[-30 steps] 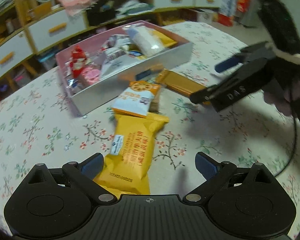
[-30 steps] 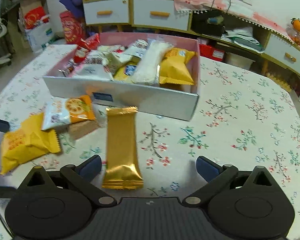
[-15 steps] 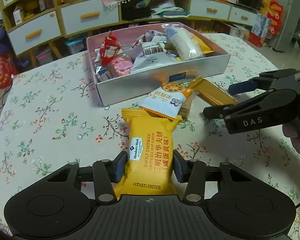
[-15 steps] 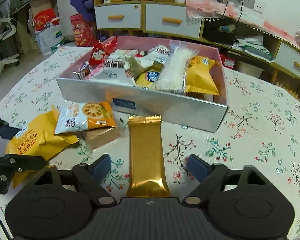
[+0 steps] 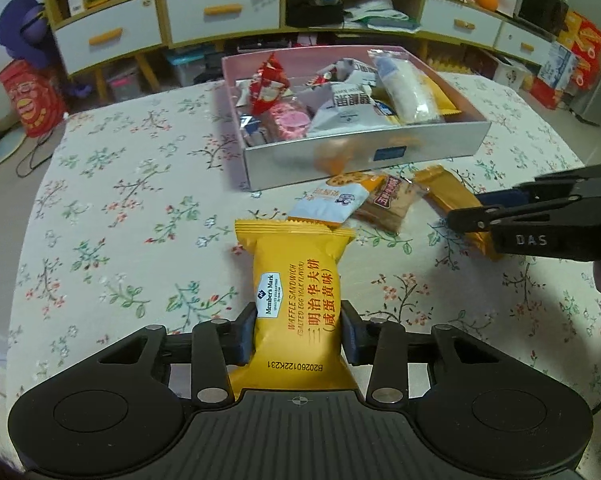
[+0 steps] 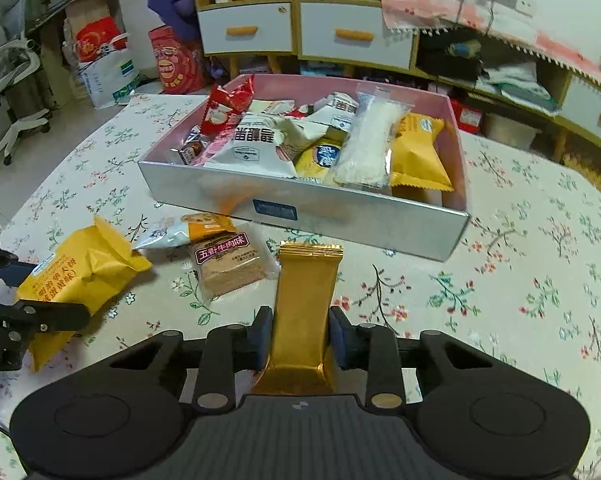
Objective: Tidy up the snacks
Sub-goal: 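Carry both packets into the pink tray and open both tools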
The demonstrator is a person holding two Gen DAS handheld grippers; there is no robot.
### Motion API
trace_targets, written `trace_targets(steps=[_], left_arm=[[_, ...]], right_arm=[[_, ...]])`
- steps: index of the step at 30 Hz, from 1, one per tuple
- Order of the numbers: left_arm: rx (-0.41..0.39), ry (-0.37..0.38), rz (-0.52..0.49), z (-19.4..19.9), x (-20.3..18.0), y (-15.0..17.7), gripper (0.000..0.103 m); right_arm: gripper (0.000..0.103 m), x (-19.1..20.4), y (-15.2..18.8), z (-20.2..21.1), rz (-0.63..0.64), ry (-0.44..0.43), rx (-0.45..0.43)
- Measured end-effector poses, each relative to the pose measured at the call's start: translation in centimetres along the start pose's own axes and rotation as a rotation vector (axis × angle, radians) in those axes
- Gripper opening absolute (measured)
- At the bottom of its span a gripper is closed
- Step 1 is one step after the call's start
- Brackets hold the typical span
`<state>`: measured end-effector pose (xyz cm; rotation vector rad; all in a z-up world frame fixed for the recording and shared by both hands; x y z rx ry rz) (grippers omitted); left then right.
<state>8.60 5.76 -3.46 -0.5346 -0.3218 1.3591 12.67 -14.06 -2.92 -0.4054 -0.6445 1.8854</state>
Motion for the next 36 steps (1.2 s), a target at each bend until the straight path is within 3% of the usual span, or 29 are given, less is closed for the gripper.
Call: trace_targets(steps=[14, 19, 36], left_arm=[[-0.081, 0.012, 0.078, 2.8, 1.0, -1.3, 0.037], [-0.126, 0.053, 0.116, 3.3, 1.2, -2.3, 0.037], [-0.230, 0.117, 0.310, -0.5, 3.4, -8.0, 0.037]], right_arm=[[0.000, -1.3, -0.4, 3.5, -0.184, -0.038, 0.010], [0.000, -1.3, -0.9, 4.1, -0.213, -0.050, 0.000], [0.000, -2.2, -5.2, 3.5, -0.261, -0.037, -0.052]])
Point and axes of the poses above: each gripper's, at about its wrist camera, not at the fingertips, and z roughly against the way its jaws point, x to its left, y to its underside, the point moved 2 cm from there along -z, roughly the way its jaws point, and after that the axes turned 4 degrees about z, right-handed, at the moved point
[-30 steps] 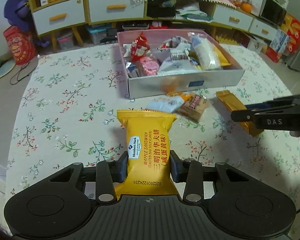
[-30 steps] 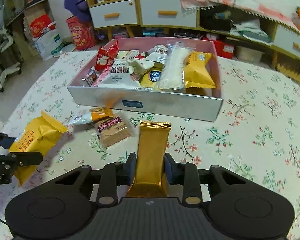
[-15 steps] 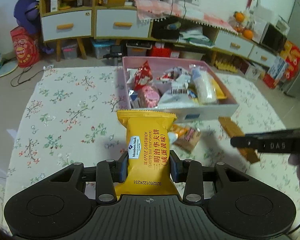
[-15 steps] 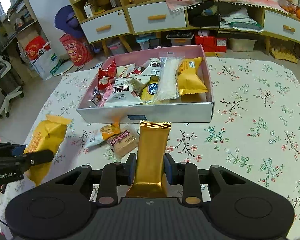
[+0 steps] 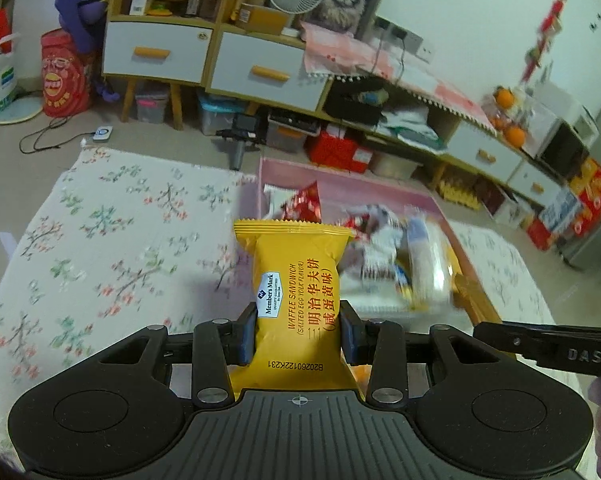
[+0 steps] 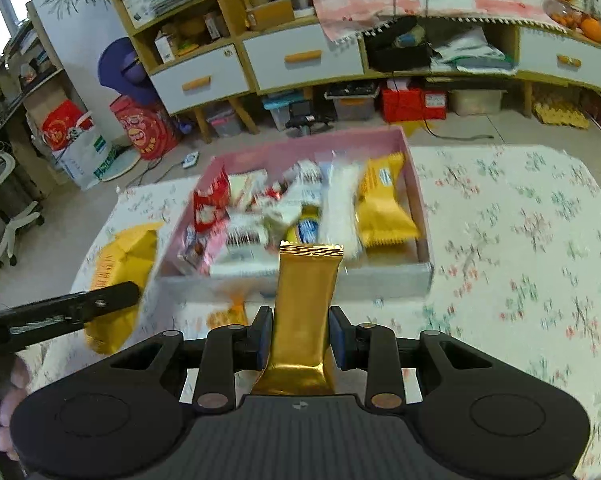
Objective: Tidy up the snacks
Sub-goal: 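Carry both packets into the pink tray and open both tools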
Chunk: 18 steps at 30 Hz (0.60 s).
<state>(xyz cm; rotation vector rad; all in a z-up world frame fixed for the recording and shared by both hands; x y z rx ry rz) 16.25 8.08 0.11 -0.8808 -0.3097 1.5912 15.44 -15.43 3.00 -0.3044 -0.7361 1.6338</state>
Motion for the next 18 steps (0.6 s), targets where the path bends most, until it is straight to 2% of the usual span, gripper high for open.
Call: trace_targets(steps=[2, 6, 11, 14, 18], left_arm=[[-0.006, 0.022, 0.006, -1.0, -0.4, -0.7, 0.037], [-0.033, 0.047, -0.057, -3.4, -1.8, -1.3, 0.037], [-0.019, 0.015, -0.065, -6.3, -1.8, -1.7, 0.037], [-0.021, 0.027, -0.052, -7.1, -1.6, -2.1, 0.037], [-0.030, 0.030, -0.036, -7.7, -1.2, -2.3, 0.037]], right_arm=[[0.000, 0.4, -1.4, -0.3, 0.052, 0.010, -0.021], [0.000, 0.9, -4.1, -1.5, 0.159, 0.029, -0.056], [0.000, 0.7, -6.3, -4.0, 0.166, 0.010, -0.054], [0.000, 0.9, -7.5, -5.8, 0.153, -0.016, -0.033], [0.000, 1.9, -8.9, -7.7, 0.201, -0.015, -0.017]])
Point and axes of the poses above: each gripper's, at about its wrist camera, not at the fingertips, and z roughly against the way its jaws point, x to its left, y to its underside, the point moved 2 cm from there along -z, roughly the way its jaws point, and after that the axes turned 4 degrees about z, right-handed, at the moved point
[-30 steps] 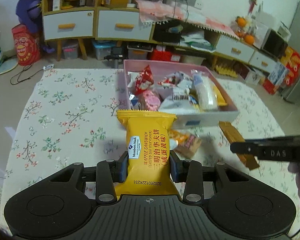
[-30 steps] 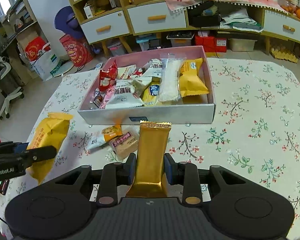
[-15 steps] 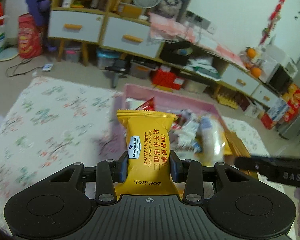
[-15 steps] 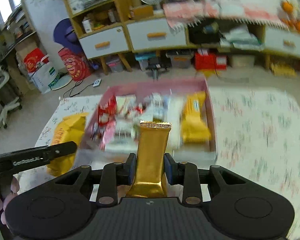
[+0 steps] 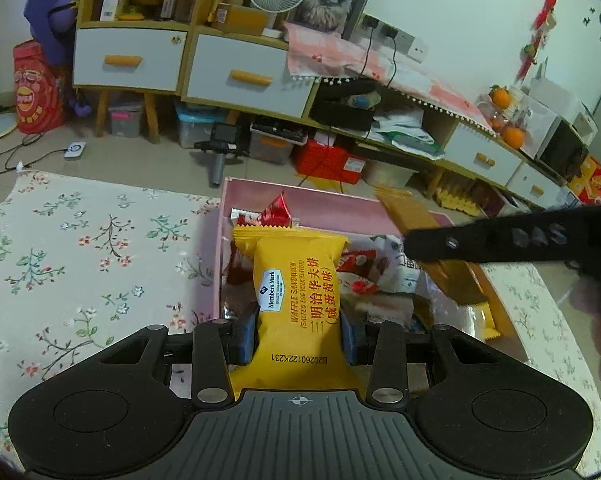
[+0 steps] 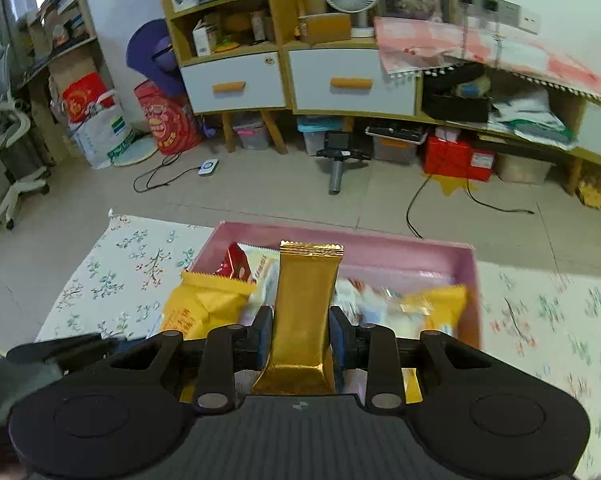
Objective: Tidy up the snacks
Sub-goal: 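Carry both packets into the pink tray and open both tools, then withdraw both tools from the tray back over the last two snacks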
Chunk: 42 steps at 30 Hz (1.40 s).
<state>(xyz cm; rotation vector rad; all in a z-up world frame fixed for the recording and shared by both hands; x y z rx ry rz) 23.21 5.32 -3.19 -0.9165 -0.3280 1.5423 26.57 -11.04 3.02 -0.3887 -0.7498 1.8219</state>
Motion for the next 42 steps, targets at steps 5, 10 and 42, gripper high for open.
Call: trace_targets(steps=[5, 10, 42], left_arm=[[-0.019, 0.007, 0.025, -0.4, 0.2, -0.1, 0.037], [-0.028, 0.013, 0.035, -0.5, 0.4, -0.1, 0.037], [0.011, -0.049, -0.167, 4.9, -2.6, 2.0, 0.089]], right_arm=[[0.000, 0.3, -1.5, -2.2, 0.030, -0.003, 0.043], [0.000, 0.6, -2.0, -3.9, 0.043, 0.013, 0.084], [0.061, -1.4, 1.1, 5.4, -0.076, 0.032, -0.006]])
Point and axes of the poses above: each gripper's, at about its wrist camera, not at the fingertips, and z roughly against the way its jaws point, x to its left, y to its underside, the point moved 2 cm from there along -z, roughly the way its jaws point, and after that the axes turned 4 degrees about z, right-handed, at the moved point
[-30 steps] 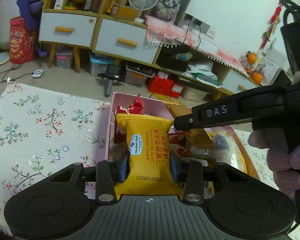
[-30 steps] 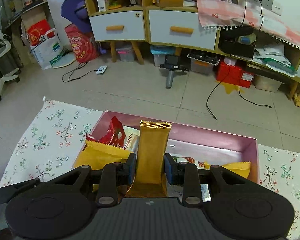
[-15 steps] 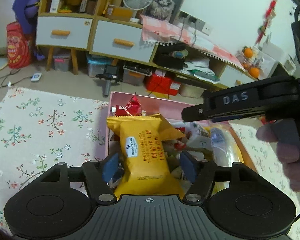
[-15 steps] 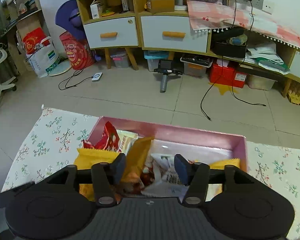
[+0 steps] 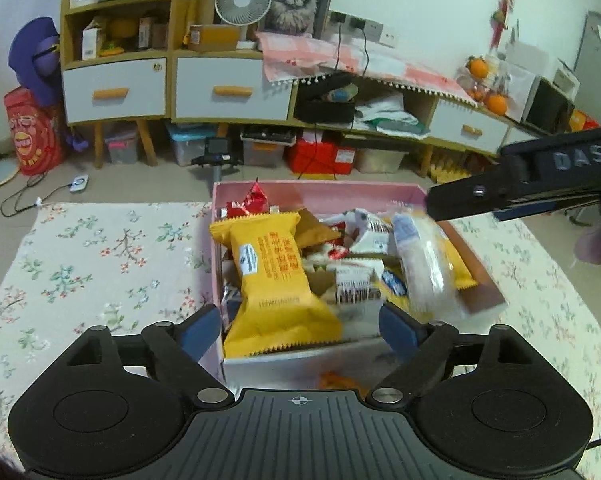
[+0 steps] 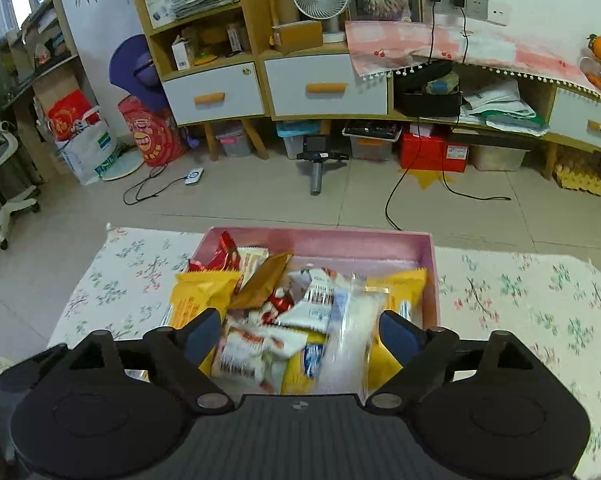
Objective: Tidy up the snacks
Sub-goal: 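Withdraw both tools from the tray back over the last two snacks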
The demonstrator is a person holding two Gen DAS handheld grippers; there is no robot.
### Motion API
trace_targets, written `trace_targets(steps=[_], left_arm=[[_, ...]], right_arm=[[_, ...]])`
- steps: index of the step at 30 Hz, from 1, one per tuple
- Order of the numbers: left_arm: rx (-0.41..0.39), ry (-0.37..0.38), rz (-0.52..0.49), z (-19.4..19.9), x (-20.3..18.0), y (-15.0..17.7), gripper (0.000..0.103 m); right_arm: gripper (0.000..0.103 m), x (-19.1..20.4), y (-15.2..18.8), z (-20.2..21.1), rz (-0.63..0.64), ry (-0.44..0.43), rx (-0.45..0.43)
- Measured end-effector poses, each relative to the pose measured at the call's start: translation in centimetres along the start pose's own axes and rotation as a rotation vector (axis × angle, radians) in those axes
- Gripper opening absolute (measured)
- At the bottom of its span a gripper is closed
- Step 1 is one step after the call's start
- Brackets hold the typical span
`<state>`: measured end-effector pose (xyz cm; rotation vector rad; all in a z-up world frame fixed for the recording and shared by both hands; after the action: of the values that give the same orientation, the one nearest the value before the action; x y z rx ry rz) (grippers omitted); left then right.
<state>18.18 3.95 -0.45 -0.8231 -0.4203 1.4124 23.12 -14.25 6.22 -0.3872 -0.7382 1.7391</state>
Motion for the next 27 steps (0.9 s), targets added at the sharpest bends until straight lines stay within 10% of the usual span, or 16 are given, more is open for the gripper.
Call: trace_targets(steps=[15, 27], left_arm=[[0.068, -0.059, -0.073, 3.1, 0.9, 4.0, 0.097], [0.085, 0.081, -0.182, 0.4, 2.1, 6.3, 0.097]], right_arm=[[0.077, 1.0, 7.3, 4.5, 0.054, 0.039, -0.082], [0.077, 1.6, 12.6, 3.7, 0.123, 0.049, -0.113]])
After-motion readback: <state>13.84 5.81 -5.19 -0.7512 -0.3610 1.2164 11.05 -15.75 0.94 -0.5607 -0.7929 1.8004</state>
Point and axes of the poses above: each gripper's, at about its wrist camera, not at the fingertips, and z roughly against the way its jaws point, x to its left, y to its underside, the point moved 2 cm from there along -z, roughly the way its jaws point, and after that the axes turned 4 degrees about z, right-handed, at the moved point
